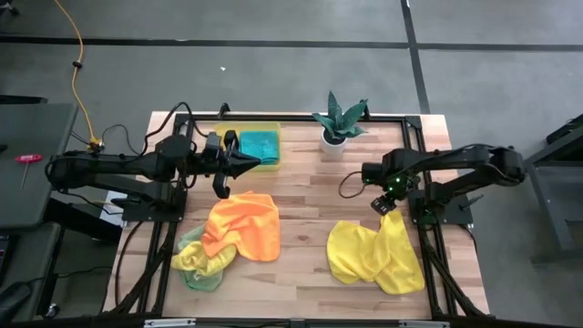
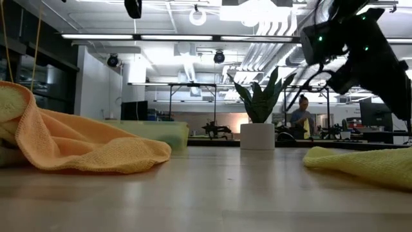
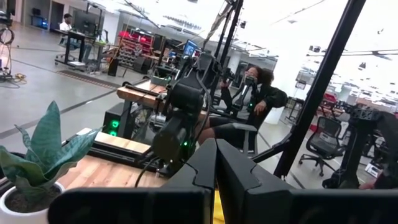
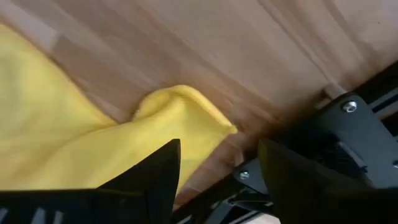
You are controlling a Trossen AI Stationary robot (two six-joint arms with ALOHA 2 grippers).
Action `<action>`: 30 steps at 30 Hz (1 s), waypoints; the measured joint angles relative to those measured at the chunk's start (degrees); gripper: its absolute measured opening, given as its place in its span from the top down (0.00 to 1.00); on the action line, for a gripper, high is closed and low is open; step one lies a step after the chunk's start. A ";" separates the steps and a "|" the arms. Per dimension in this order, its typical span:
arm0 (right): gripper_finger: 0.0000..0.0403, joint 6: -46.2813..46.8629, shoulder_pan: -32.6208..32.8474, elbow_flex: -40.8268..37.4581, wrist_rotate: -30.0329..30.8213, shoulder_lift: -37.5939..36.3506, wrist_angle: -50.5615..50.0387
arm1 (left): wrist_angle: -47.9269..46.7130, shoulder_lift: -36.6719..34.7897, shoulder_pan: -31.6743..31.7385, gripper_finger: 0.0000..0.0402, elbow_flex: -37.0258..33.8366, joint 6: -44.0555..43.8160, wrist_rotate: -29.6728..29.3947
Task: Fold microfiber towels
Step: Fold the right yellow microfiber cloth
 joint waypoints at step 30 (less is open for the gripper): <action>0.51 -8.00 0.00 -0.03 -1.35 20.22 2.50 | -0.99 0.00 0.01 0.99 0.00 0.00 0.01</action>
